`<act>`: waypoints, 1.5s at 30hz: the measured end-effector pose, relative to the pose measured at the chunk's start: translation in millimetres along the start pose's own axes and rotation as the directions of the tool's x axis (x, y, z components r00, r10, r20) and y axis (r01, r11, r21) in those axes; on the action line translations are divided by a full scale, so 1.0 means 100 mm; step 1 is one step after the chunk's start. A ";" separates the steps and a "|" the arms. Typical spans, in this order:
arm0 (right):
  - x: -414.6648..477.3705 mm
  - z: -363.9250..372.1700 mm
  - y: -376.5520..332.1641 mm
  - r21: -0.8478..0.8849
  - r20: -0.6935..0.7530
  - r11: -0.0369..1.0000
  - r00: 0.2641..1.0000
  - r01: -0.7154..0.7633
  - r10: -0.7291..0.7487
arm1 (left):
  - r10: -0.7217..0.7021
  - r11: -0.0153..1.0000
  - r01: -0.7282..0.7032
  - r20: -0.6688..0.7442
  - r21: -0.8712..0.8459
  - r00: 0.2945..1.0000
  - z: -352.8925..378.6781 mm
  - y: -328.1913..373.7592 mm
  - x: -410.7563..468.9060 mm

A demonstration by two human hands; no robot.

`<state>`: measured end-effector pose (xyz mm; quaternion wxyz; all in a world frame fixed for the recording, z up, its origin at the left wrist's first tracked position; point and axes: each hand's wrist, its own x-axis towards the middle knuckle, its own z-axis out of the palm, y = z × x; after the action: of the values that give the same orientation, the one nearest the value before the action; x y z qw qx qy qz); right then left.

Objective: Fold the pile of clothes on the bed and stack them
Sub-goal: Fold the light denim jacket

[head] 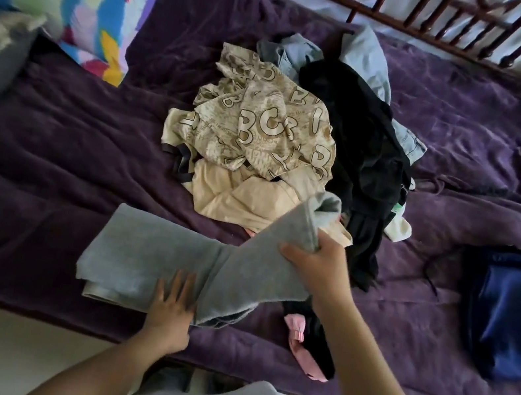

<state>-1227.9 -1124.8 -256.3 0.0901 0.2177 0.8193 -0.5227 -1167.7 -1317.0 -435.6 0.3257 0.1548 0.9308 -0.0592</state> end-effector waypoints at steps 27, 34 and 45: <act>-0.08 1.67 0.59 -0.584 0.433 0.579 0.822 0.569 -0.371 | -0.580 0.070 0.099 0.041 -0.993 0.814 -0.51 -1.62 -0.04; 0.00 1.56 1.11 -0.753 0.620 0.347 0.779 0.559 0.090 | -0.726 0.594 0.336 -0.308 -0.731 0.615 -0.50 -1.57 0.01; 0.02 1.76 1.28 -0.777 0.619 0.219 0.780 0.590 0.097 | 0.053 0.998 -0.047 -0.137 0.048 0.989 0.17 -1.49 0.03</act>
<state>-1186.2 -1235.8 -438.3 0.3415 -0.1840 0.9210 0.0354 -1208.8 -1460.6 -449.6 0.2584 0.1890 0.9454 -0.0612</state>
